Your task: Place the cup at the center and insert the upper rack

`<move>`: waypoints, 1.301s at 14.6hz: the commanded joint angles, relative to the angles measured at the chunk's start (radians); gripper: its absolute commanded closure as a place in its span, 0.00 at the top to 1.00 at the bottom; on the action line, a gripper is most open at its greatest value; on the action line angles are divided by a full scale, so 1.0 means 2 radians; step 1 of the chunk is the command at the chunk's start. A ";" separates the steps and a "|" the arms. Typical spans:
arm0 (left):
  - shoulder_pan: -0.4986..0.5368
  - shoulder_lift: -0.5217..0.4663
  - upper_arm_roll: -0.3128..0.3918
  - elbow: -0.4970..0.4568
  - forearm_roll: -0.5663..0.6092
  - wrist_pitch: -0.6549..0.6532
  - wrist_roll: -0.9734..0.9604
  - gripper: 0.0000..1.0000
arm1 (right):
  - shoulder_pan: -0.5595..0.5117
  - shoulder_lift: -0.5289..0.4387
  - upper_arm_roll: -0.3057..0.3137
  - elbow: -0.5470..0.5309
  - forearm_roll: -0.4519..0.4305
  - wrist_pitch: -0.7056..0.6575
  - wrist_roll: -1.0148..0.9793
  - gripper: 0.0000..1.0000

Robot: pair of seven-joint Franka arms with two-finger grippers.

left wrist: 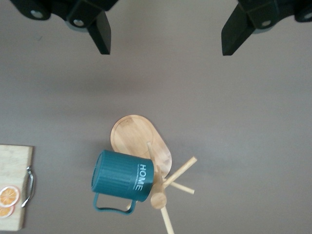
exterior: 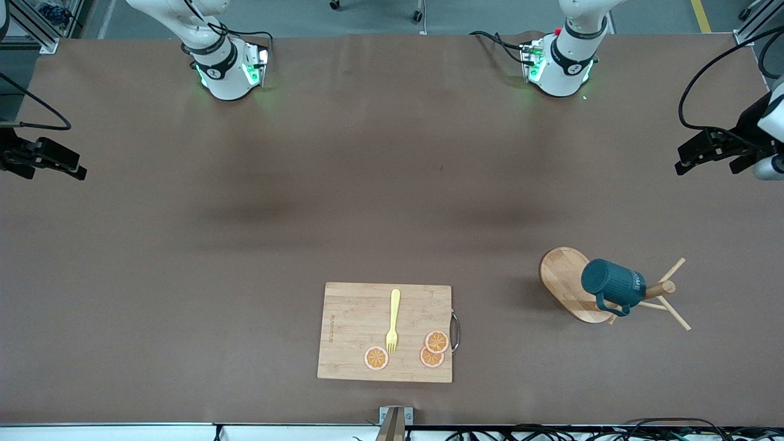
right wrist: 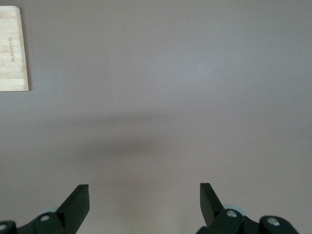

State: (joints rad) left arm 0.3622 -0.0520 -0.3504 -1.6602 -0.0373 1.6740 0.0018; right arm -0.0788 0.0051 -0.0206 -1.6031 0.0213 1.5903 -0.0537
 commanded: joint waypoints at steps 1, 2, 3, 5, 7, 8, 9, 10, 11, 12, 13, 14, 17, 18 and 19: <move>-0.061 0.013 0.045 0.032 -0.006 -0.003 0.007 1.00 | -0.004 -0.007 0.001 -0.003 -0.005 -0.007 -0.005 1.00; -0.080 0.020 0.055 0.042 -0.004 -0.002 0.004 1.00 | -0.004 -0.008 0.001 -0.003 -0.005 -0.008 -0.005 1.00; -0.092 0.029 0.062 0.053 -0.004 0.000 0.003 1.00 | -0.004 -0.008 0.001 -0.003 -0.005 -0.008 -0.005 1.00; -0.112 0.046 0.074 0.074 -0.003 0.001 0.002 1.00 | -0.004 -0.008 0.001 -0.003 -0.005 -0.007 -0.005 1.00; -0.136 0.057 0.096 0.082 -0.004 0.001 0.002 1.00 | -0.004 -0.008 0.001 -0.002 -0.005 -0.007 -0.005 1.00; -0.152 0.060 0.112 0.082 -0.004 0.004 0.002 1.00 | -0.003 -0.008 0.001 -0.002 -0.005 -0.007 -0.005 1.00; -0.174 0.061 0.135 0.082 -0.004 0.007 0.002 1.00 | -0.002 -0.008 0.001 -0.002 -0.005 -0.007 -0.005 1.00; -0.194 0.061 0.159 0.082 -0.004 0.007 0.002 1.00 | -0.002 -0.008 0.001 -0.002 -0.005 -0.007 -0.005 1.00; -0.196 0.061 0.161 0.082 -0.006 0.007 0.002 1.00 | -0.002 -0.008 0.001 -0.002 -0.005 -0.008 -0.005 1.00; -0.196 0.061 0.161 0.082 -0.006 0.007 0.002 1.00 | -0.002 -0.008 0.001 -0.002 -0.005 -0.007 -0.005 1.00; -0.193 0.060 0.161 0.082 -0.007 0.007 0.002 1.00 | -0.002 -0.007 0.001 -0.002 -0.005 -0.008 -0.005 1.00; -0.188 0.059 0.161 0.081 -0.007 0.007 0.002 1.00 | -0.002 -0.008 0.001 -0.002 -0.005 -0.008 -0.005 1.00; -0.189 0.060 0.161 0.074 -0.006 0.004 0.003 1.00 | -0.004 -0.008 0.001 -0.002 -0.005 -0.008 -0.005 1.00; -0.189 0.060 0.161 0.074 -0.006 0.004 0.003 1.00 | -0.003 -0.008 0.001 -0.002 -0.005 -0.008 -0.005 1.00; -0.189 0.060 0.161 0.074 -0.006 0.004 0.003 1.00 | -0.003 -0.008 0.001 -0.002 -0.005 -0.008 -0.005 1.00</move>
State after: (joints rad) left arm -0.0136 0.0680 -0.0338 -1.5189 -0.0391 1.6910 0.0006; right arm -0.0792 0.0051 -0.0230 -1.6030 0.0212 1.5832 -0.0537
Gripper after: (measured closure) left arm 0.000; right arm 0.000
